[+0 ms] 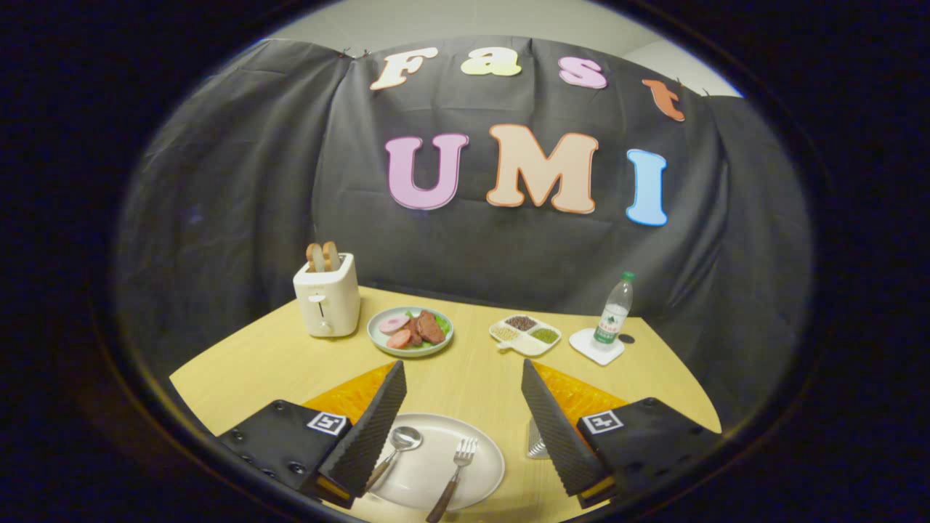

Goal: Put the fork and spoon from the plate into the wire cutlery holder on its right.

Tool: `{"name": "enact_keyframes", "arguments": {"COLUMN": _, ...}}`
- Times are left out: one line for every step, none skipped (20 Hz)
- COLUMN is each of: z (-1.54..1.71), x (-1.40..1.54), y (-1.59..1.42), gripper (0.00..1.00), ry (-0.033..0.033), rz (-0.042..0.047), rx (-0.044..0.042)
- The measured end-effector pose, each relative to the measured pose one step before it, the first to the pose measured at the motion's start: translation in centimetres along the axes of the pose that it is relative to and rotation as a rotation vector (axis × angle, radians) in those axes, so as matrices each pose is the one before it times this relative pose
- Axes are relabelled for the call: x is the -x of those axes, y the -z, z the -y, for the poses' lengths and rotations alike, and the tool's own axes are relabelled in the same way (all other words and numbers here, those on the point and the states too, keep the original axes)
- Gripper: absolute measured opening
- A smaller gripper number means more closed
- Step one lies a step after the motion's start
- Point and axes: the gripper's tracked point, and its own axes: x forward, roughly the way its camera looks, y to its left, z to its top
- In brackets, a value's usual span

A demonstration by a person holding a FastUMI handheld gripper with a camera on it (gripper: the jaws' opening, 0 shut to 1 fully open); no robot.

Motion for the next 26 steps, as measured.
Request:
{"name": "enact_keyframes", "arguments": {"z": 0.168, "x": -0.168, "y": 0.963, "gripper": 1.00, "ry": 0.00302, "rz": -0.02526, "rx": -0.00162}}
{"name": "enact_keyframes", "arguments": {"z": 0.029, "x": -0.285, "y": 1.020, "gripper": 1.00, "ry": 0.00053, "rz": -0.02580, "rx": -0.00232}}
{"name": "enact_keyframes", "arguments": {"z": 0.027, "x": -0.193, "y": 0.833, "gripper": 1.00, "ry": -0.00049, "rz": -0.02344, "rx": 0.00021}}
{"name": "enact_keyframes", "arguments": {"z": 0.133, "x": -0.261, "y": 0.933, "gripper": 1.00, "ry": 0.00254, "rz": -0.01850, "rx": 0.00147}}
{"name": "enact_keyframes", "arguments": {"z": 0.087, "x": -0.194, "y": 0.683, "gripper": 1.00, "ry": 0.00118, "rz": -0.01857, "rx": 0.00501}}
{"name": "enact_keyframes", "arguments": {"z": 0.025, "x": -0.332, "y": 0.871, "gripper": 1.00, "ry": 0.00286, "rz": -0.01841, "rx": 0.00701}}
{"name": "enact_keyframes", "arguments": {"z": 0.009, "x": -0.249, "y": 0.658, "gripper": 1.00, "ry": 0.00160, "rz": -0.01766, "rx": 0.00663}}
{"name": "enact_keyframes", "arguments": {"z": -0.085, "x": -0.368, "y": 0.812, "gripper": 1.00, "ry": -0.00160, "rz": -0.01980, "rx": 0.00478}}
{"name": "enact_keyframes", "arguments": {"z": -0.115, "x": -0.233, "y": 0.699, "gripper": 1.00, "ry": -0.00268, "rz": -0.02026, "rx": 0.00349}}
{"name": "enact_keyframes", "arguments": {"z": -0.130, "x": -0.324, "y": 0.903, "gripper": 1.00, "ry": -0.00185, "rz": -0.02098, "rx": 0.00363}}
{"name": "enact_keyframes", "arguments": {"z": -0.224, "x": -0.199, "y": 0.840, "gripper": 1.00, "ry": -0.00540, "rz": -0.02299, "rx": 0.00579}}
{"name": "enact_keyframes", "arguments": {"z": -0.358, "x": -0.359, "y": 0.700, "gripper": 1.00, "ry": -0.00656, "rz": -0.02093, "rx": 0.00740}}
{"name": "enact_keyframes", "arguments": {"z": -0.139, "x": -0.227, "y": 0.502, "gripper": 1.00, "ry": -0.00244, "rz": -0.01594, "rx": 0.01058}}
{"name": "enact_keyframes", "arguments": {"z": -0.235, "x": -0.287, "y": 0.583, "gripper": 1.00, "ry": -0.00181, "rz": -0.01847, "rx": 0.01071}}
{"name": "enact_keyframes", "arguments": {"z": -0.214, "x": -0.263, "y": 0.554, "gripper": 1.00, "ry": -0.00459, "rz": -0.01554, "rx": 0.00581}}
{"name": "enact_keyframes", "arguments": {"z": -0.183, "x": -0.165, "y": 0.676, "gripper": 1.00, "ry": -0.00476, "rz": -0.02212, "rx": 0.00135}}
{"name": "enact_keyframes", "arguments": {"z": -0.223, "x": -0.316, "y": 0.586, "gripper": 1.00, "ry": -0.00988, "rz": -0.02495, "rx": -0.00436}}
{"name": "enact_keyframes", "arguments": {"z": -0.248, "x": -0.346, "y": 0.773, "gripper": 1.00, "ry": -0.01088, "rz": -0.02507, "rx": -0.00873}}
{"name": "enact_keyframes", "arguments": {"z": -0.133, "x": -0.460, "y": 0.752, "gripper": 1.00, "ry": -0.00524, "rz": -0.02629, "rx": -0.00888}}
{"name": "enact_keyframes", "arguments": {"z": 0.014, "x": -0.320, "y": 0.648, "gripper": 1.00, "ry": -0.00335, "rz": -0.02249, "rx": -0.00792}}
{"name": "enact_keyframes", "arguments": {"z": 0.060, "x": -0.367, "y": 0.548, "gripper": 1.00, "ry": 0.00350, "rz": -0.02223, "rx": -0.00377}}
{"name": "enact_keyframes", "arguments": {"z": 0.191, "x": -0.268, "y": 0.749, "gripper": 1.00, "ry": 0.00882, "rz": -0.02359, "rx": 0.00031}}
{"name": "enact_keyframes", "arguments": {"z": 0.276, "x": -0.183, "y": 0.579, "gripper": 1.00, "ry": 0.01057, "rz": -0.02406, "rx": 0.00160}}
{"name": "enact_keyframes", "arguments": {"z": 0.088, "x": -0.223, "y": 0.569, "gripper": 1.00, "ry": 0.00351, "rz": -0.01910, "rx": 0.00039}}
{"name": "enact_keyframes", "arguments": {"z": -0.017, "x": -0.135, "y": 0.338, "gripper": 1.00, "ry": -0.00055, "rz": -0.01585, "rx": -0.00022}}
{"name": "enact_keyframes", "arguments": {"z": -0.081, "x": -0.166, "y": 0.348, "gripper": 1.00, "ry": -0.00057, "rz": -0.01349, "rx": 0.00328}}
